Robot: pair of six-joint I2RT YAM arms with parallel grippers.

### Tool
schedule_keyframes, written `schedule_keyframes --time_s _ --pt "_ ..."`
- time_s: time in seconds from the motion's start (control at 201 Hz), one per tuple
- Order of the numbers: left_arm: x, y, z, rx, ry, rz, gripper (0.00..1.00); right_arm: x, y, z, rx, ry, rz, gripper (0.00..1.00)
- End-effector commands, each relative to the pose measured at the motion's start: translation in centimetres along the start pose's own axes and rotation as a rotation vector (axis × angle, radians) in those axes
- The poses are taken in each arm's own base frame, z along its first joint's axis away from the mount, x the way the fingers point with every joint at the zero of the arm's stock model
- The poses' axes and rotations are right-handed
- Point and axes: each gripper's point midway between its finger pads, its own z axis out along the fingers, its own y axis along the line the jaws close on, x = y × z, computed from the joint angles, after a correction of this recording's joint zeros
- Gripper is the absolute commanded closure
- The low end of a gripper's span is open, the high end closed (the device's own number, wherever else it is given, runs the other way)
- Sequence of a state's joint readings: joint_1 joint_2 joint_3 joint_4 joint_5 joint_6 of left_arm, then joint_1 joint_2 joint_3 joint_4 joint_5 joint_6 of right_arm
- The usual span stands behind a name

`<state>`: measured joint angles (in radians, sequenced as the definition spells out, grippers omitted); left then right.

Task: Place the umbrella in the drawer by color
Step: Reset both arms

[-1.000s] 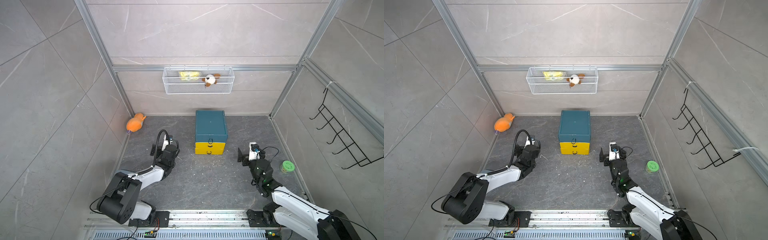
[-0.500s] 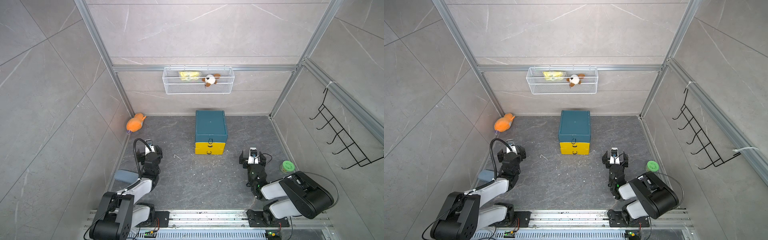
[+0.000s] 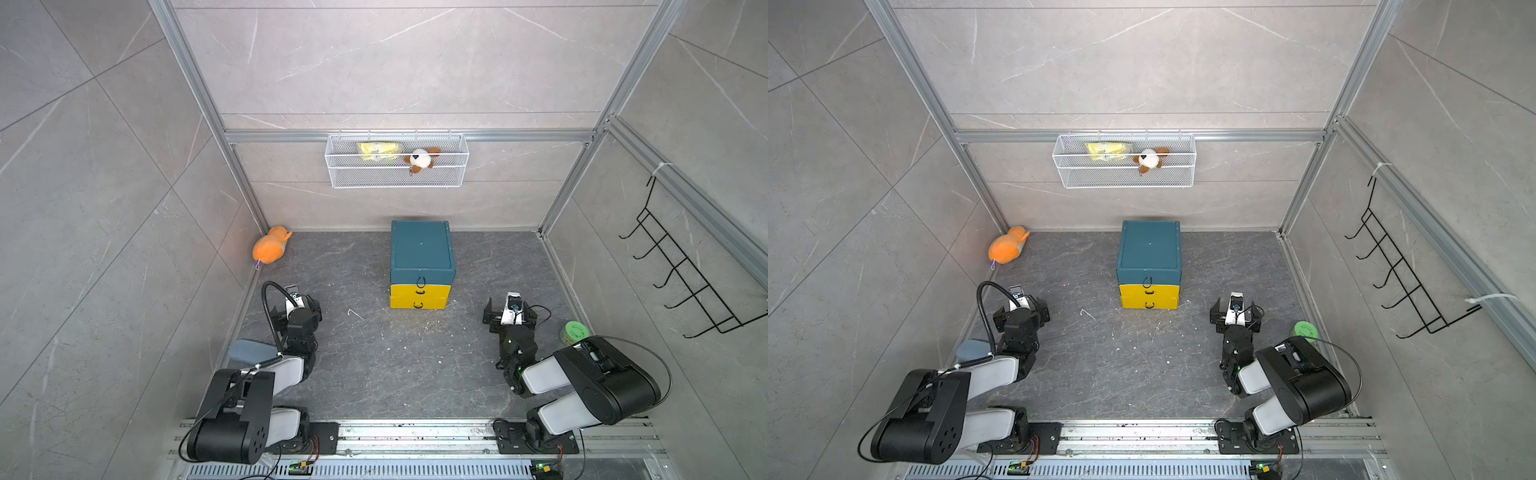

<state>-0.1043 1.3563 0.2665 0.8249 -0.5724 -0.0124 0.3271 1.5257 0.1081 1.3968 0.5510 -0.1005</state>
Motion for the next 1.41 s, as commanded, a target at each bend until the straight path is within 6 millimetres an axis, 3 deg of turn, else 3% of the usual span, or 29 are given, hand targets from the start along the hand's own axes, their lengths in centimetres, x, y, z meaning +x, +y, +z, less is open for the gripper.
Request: schedule_keyframes --time_s 0.0,0.114,0.194,0.309,0.388,0.438,0.488,1.239,1.403 --pt "-1.8 -1.5 1.7 0.043 -0.03 -0.012 0.0 -0.7 0.2 0.0 -0.016 -0.028 0.031 0.0" --pt "-1.3 -2.7 2.5 0.106 0.031 0.008 0.0 -0.8 0.3 0.4 -0.027 -0.029 0.031 0.0" --pt "-1.0 -2.5 3.5 0.146 0.076 -0.029 0.0 -0.3 0.6 1.2 -0.072 0.012 0.037 0.0" --pt "-0.8 -2.4 3.5 0.155 0.079 -0.038 0.0 0.5 0.5 1.6 -0.142 0.042 0.084 0.01" --pt "-0.8 -2.4 3.5 0.155 0.081 -0.04 0.0 1.1 0.8 3.4 -0.166 0.07 0.097 0.0" --pt "-0.8 -2.4 3.5 0.156 0.082 -0.04 0.0 2.8 0.6 4.4 -0.181 0.233 0.11 0.0" --pt "-0.8 -2.3 3.5 0.154 0.08 -0.039 0.0 2.0 0.7 5.5 -0.19 0.203 0.117 0.0" --pt "-0.7 -2.4 3.2 0.174 0.066 -0.046 0.0 2.3 0.7 5.3 -0.193 0.217 0.103 0.0" --pt "-0.7 -2.4 3.2 0.173 0.067 -0.046 0.0 2.4 1.7 5.3 -0.215 0.227 0.064 0.0"
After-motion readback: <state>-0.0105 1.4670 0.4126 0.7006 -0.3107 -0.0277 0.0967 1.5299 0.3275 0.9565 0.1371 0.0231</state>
